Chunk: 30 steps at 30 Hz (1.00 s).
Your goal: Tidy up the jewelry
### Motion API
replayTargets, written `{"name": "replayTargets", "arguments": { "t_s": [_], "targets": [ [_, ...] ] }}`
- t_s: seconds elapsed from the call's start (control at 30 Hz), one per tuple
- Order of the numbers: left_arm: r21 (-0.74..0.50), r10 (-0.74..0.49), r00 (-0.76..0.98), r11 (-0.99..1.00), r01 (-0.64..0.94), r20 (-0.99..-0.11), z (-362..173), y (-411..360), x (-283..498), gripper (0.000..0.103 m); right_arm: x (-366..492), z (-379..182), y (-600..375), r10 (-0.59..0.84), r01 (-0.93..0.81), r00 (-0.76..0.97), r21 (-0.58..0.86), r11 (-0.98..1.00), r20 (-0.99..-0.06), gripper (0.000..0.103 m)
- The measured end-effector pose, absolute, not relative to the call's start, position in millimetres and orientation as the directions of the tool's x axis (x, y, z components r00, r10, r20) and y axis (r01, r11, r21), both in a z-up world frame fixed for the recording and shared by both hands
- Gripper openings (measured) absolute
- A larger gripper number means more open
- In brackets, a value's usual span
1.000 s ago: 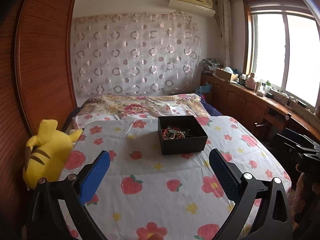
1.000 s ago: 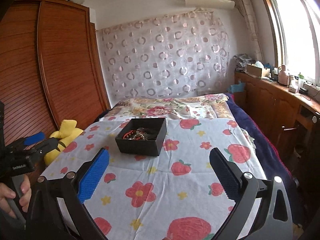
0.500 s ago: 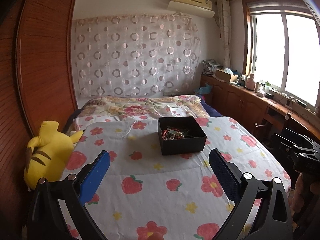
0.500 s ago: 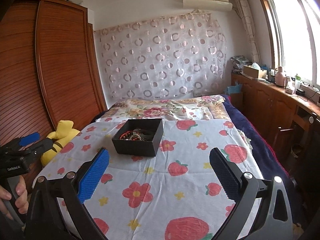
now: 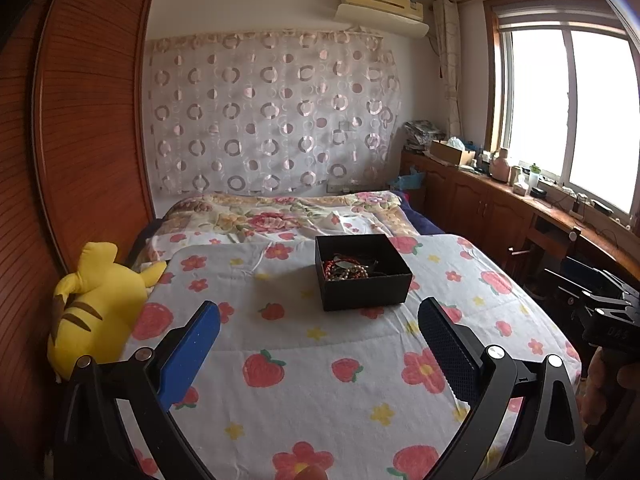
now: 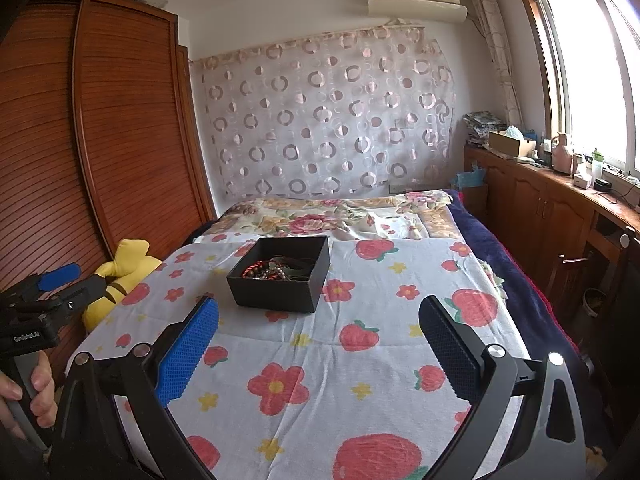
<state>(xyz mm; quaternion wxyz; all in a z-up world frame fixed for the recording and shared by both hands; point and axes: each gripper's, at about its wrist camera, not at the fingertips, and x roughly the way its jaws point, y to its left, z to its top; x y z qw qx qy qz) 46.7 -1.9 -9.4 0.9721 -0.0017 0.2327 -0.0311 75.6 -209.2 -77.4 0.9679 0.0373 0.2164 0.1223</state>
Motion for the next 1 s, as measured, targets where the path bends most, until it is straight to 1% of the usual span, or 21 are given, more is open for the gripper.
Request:
{"name": "replayTargets", "arguments": {
  "t_s": [0.37, 1.0],
  "targets": [
    [-0.029, -0.067, 0.899, 0.998, 0.060, -0.433, -3.3, -7.3, 42.8, 0.096, 74.9, -77.7, -208.9, 0.254, -0.221, 0.876, 0.126, 0.967, -0.410, 0.101],
    [-0.032, -0.073, 0.899, 0.997, 0.066, -0.431, -3.4, -7.0, 43.6, 0.096, 75.1, -78.7, -207.1, 0.255, -0.222, 0.874, 0.126, 0.967, -0.414, 0.101]
  ]
}}
